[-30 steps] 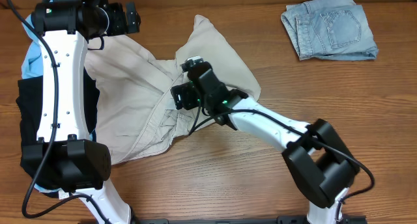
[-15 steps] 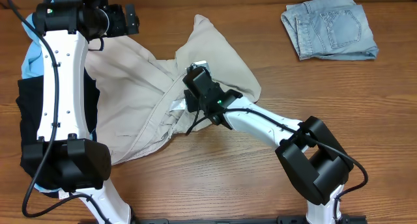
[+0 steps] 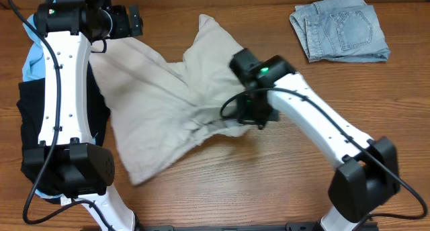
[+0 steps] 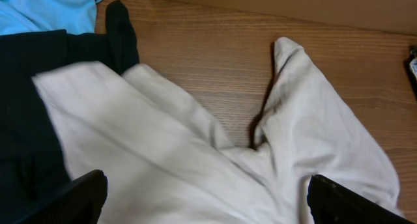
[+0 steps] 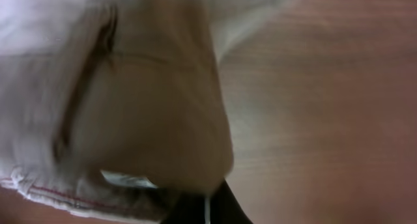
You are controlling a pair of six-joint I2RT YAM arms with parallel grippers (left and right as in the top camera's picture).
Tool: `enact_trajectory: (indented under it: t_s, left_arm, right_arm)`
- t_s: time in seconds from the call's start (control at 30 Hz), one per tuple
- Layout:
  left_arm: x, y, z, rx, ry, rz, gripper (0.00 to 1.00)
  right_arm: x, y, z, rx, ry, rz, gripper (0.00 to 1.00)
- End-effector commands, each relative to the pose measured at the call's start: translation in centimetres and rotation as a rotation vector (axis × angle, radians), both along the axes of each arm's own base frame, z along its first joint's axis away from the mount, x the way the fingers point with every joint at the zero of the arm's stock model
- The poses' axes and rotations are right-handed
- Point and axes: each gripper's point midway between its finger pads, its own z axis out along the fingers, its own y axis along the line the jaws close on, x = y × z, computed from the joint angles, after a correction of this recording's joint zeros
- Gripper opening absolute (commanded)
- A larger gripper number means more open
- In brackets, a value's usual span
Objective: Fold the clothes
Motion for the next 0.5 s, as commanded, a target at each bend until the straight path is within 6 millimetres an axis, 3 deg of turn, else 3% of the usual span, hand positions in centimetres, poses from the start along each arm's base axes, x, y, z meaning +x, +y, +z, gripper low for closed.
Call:
enact_trajectory:
  t_s: [0.0,0.17,0.33,0.47]
  left_arm:
    - [0.1,-0.2,-0.7,0.022,0.01,-0.023,1.0]
    - [0.1,-0.2,-0.7,0.038,0.006,-0.045,1.0]
    - [0.2,-0.6,-0.8,0.062,0.0,-0.088,1.0]
    - [0.4,-2.2,-1.2,0.084,-0.003,-0.15,1.0]
  right_arm:
    - [-2.5,-1.9,0.4,-0.03,0.093,-0.055,0.04]
    - [-4.3,-3.6,0.8,-0.07,0.1,-0.118,0.04]
    - [-5.8,-7.8,2.6,-0.069,0.038,-0.302,0.04]
    - [-6.9,-10.1,3.5,-0.022,-0.032,-0.44,0.04]
